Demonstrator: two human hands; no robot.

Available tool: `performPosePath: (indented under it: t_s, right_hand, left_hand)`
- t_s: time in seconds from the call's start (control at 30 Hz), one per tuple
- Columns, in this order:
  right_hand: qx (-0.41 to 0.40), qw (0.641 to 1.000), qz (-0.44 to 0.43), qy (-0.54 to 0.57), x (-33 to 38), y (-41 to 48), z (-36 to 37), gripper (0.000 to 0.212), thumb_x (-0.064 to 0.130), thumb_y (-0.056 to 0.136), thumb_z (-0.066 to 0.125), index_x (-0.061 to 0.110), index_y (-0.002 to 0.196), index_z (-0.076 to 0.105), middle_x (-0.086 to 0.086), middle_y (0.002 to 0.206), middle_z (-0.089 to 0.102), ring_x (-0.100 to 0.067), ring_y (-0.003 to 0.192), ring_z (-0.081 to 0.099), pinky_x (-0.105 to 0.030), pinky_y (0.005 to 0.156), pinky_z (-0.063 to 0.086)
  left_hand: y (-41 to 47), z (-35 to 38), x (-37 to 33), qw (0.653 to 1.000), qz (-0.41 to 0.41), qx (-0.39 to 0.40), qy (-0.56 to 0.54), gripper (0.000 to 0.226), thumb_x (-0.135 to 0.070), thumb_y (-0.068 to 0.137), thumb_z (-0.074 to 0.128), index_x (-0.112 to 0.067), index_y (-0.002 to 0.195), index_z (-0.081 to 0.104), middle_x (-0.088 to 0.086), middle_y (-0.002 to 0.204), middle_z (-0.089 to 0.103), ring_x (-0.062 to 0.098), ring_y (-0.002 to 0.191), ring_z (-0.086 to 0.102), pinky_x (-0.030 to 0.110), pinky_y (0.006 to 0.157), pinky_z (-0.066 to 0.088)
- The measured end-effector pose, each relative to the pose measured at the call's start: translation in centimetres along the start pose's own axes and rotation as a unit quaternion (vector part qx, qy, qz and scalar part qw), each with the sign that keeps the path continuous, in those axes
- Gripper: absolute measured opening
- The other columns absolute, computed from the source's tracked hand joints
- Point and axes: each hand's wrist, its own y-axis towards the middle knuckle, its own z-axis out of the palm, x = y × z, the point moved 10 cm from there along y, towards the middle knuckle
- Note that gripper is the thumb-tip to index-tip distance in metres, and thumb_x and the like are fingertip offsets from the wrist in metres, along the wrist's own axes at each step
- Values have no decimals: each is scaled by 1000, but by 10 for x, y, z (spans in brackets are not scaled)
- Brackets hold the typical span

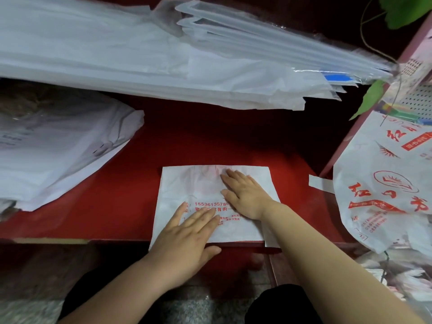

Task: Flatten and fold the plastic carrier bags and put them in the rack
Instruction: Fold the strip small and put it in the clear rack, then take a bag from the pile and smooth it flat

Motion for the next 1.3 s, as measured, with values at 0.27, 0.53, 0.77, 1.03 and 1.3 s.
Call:
performPosePath:
  t_s: [0.27, 0.53, 0.77, 1.03, 1.3]
  right_hand:
    - [-31, 999, 15, -3, -5, 4, -8, 51, 33, 100, 25, 18, 147, 12, -2, 156, 4, -17, 143, 3, -30, 113, 0]
    - [-48, 999, 25, 2, -4, 13, -7, 51, 36, 100, 22, 20, 147, 12, -1, 156, 4, -15, 143, 1, -31, 114, -2]
    - [-39, 996, 31, 68, -8, 13, -10, 49, 36, 100, 24, 20, 146, 17, -1, 156, 7, -14, 143, 3, -30, 113, -1]
    - [-49, 997, -1, 52, 37, 40, -4, 50, 28, 100, 24, 16, 147, 12, -2, 156, 3, -15, 143, 0, -30, 113, -4]
    - [-60, 994, 86, 29, -26, 33, -13, 54, 37, 100, 24, 12, 147, 13, -6, 156, 5, -17, 143, 2, -30, 114, 0]
  left_hand:
    - [3, -19, 3, 1000, -6, -16, -10, 133, -75, 32, -43, -32, 147, 9, -13, 154, 0, 1, 141, 0, 22, 104, -20]
    - [23, -67, 38, 982, -50, -119, -139, 64, -52, 88, 9, -24, 135, 42, -11, 143, 39, 5, 132, 30, 18, 108, 7]
    - [61, -25, 96, 972, -212, -38, -98, 53, -35, 100, 14, -18, 148, -3, 0, 156, -7, 12, 142, -8, 32, 114, -6]
    - [58, -22, 100, 967, -250, -9, -55, 52, -37, 99, 11, -26, 147, -4, 7, 155, -11, 22, 142, -13, 38, 113, -9]
    - [59, -22, 102, 968, -242, -14, -56, 52, -36, 99, 10, -24, 147, -8, 6, 155, -12, 21, 142, -13, 38, 113, -9]
